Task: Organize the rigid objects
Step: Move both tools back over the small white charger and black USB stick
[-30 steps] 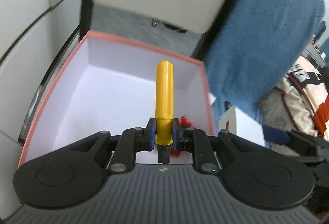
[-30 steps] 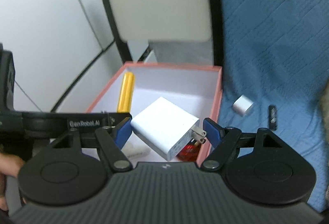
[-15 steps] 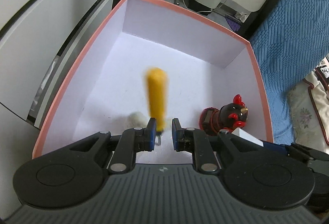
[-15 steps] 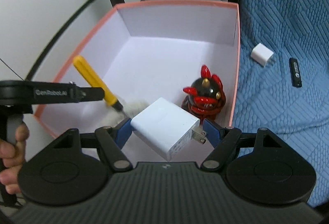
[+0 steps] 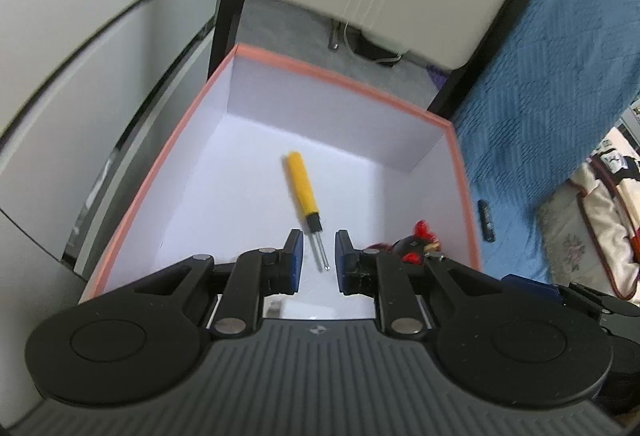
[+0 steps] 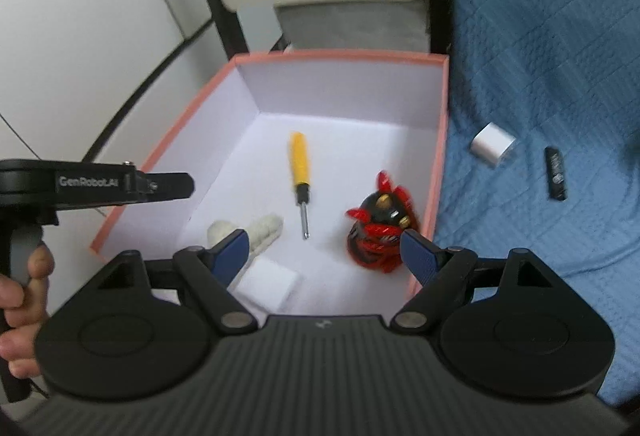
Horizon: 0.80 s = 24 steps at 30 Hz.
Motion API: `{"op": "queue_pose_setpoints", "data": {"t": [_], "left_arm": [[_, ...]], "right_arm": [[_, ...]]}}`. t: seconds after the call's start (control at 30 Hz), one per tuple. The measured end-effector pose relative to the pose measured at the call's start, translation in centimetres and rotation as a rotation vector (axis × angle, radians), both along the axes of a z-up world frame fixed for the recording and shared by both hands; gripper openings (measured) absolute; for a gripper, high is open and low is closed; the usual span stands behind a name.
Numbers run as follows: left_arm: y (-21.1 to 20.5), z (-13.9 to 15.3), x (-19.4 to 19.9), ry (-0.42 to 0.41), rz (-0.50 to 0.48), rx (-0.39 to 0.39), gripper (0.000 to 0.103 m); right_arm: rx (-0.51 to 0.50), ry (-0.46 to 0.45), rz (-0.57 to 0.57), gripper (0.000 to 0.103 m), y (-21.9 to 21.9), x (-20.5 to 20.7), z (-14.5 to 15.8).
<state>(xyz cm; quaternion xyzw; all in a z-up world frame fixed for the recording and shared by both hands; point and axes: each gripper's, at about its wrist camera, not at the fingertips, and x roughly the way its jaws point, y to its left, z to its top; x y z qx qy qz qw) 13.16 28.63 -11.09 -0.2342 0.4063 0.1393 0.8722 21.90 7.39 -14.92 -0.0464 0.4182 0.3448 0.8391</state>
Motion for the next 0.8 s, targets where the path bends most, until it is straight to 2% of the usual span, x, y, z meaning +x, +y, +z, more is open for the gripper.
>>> {"op": "queue_pose_setpoints", "data": {"t": [0.37,0.57,0.8], "left_arm": [[-6.2,4.9,-1.0,-0.115,-0.028,0.078,0.020],[-10.0,5.4,-1.4,-0.143,-0.056,0.090,0.020],[-14.0,5.3,-1.2,-0.123,-0.103,0.105,0.020]], "right_arm": [[0.081,-0.138,-0.082,0.085,-7.4,-0.9,4.2],[0.088,-0.185,-0.119,0.085,-11.2,-1.4,4.9],[0.071,-0.184,-0.155,0.085,-15.0,-1.9,4.8]]}}
